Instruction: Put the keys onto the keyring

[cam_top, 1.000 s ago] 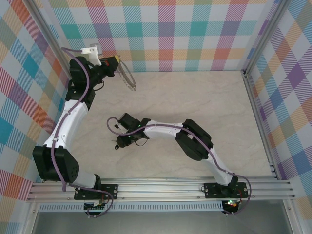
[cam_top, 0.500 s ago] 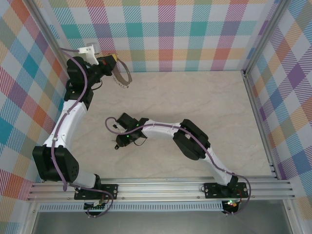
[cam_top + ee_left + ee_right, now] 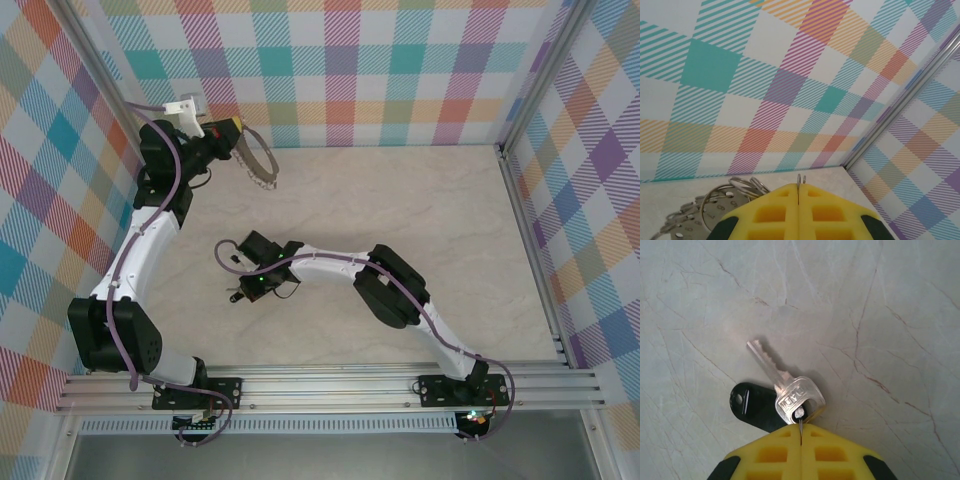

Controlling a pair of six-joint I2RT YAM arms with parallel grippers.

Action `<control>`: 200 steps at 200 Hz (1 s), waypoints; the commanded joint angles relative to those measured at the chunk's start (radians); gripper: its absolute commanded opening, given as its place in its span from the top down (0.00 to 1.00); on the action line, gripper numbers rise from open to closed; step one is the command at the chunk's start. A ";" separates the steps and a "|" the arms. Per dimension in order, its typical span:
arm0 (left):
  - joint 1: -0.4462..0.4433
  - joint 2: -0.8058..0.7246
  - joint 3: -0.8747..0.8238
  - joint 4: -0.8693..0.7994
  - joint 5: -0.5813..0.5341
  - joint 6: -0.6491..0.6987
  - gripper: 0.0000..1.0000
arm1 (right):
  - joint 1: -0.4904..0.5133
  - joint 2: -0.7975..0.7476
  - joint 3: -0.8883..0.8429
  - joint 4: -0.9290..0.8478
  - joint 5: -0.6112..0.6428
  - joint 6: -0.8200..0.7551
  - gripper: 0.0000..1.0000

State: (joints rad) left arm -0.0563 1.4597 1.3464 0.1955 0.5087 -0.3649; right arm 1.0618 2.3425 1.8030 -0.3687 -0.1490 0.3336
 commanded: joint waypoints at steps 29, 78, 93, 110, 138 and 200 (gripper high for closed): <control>0.015 -0.022 0.000 0.079 0.036 -0.015 1.00 | -0.017 -0.094 -0.088 0.039 0.029 0.005 1.00; 0.013 -0.030 0.008 0.076 0.076 -0.030 1.00 | -0.051 -0.351 -0.356 0.104 0.069 -0.014 1.00; 0.013 -0.033 0.011 0.079 0.090 -0.044 1.00 | -0.072 -0.435 -0.464 0.108 0.089 -0.019 1.00; 0.008 -0.039 0.010 0.078 0.100 -0.051 1.00 | -0.112 -0.522 -0.599 0.126 0.088 -0.019 1.00; -0.003 -0.053 0.001 0.065 0.106 -0.049 1.00 | -0.184 -0.639 -0.795 0.144 0.075 -0.015 1.00; -0.045 -0.087 -0.017 0.041 0.102 -0.029 1.00 | -0.252 -0.780 -1.040 0.162 0.091 0.036 1.00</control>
State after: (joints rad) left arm -0.0795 1.4189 1.3312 0.2100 0.5922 -0.4007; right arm 0.8173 1.5990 0.8066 -0.2329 -0.0601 0.3363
